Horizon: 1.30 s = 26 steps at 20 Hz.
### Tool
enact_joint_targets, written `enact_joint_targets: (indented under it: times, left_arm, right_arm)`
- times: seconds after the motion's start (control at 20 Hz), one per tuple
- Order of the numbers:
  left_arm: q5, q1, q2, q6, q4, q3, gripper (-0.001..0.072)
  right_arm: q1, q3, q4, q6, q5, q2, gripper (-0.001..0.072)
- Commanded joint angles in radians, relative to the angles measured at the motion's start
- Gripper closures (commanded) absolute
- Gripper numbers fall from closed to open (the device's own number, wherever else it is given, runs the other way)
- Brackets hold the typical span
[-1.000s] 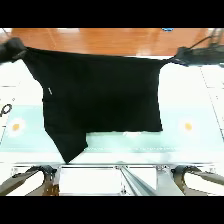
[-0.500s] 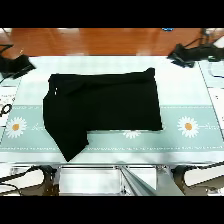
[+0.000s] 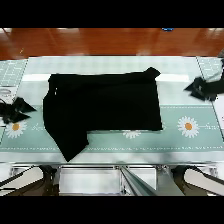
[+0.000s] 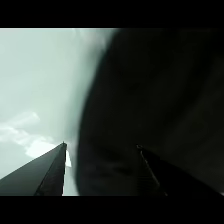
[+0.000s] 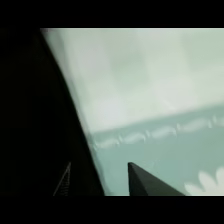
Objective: Fold the shirts.
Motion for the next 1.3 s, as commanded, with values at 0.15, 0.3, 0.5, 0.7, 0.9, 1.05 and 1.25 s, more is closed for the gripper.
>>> enact_joint_targets:
  times: [0.15,0.3,0.5,0.7,0.9,1.05,1.25]
  left_arm:
    - [0.087,0.079,0.018,0.12,-0.152,-0.236,0.0201]
    - [0.131,0.061,0.017,0.121,-0.154,-0.236,0.0201]
    - [0.145,0.018,-0.012,0.117,-0.15,-0.236,0.0202]
    - [0.146,-0.019,-0.067,0.109,-0.151,-0.235,0.0202]
    - [0.136,-0.074,-0.086,0.136,-0.153,-0.232,0.0678]
    - [0.108,-0.08,-0.086,0.136,-0.155,-0.208,0.0689]
    - [0.107,-0.08,-0.086,0.139,-0.155,-0.19,0.0689]
  right_arm:
    - [-0.016,-0.392,0.003,-0.052,-0.098,0.258,0.0298]
    - [-0.016,-0.396,0.004,-0.055,-0.093,0.273,0.0298]
    - [-0.016,-0.396,0.01,-0.055,-0.099,0.273,0.0298]
    - [-0.016,-0.396,0.01,-0.055,-0.097,0.273,0.0298]
    - [-0.023,-0.396,-0.023,-0.04,-0.115,0.272,0.0298]
    - [-0.02,-0.419,-0.084,0.01,-0.076,0.257,0.0298]
    - [-0.02,-0.513,0.113,-0.106,-0.016,0.177,0.0298]
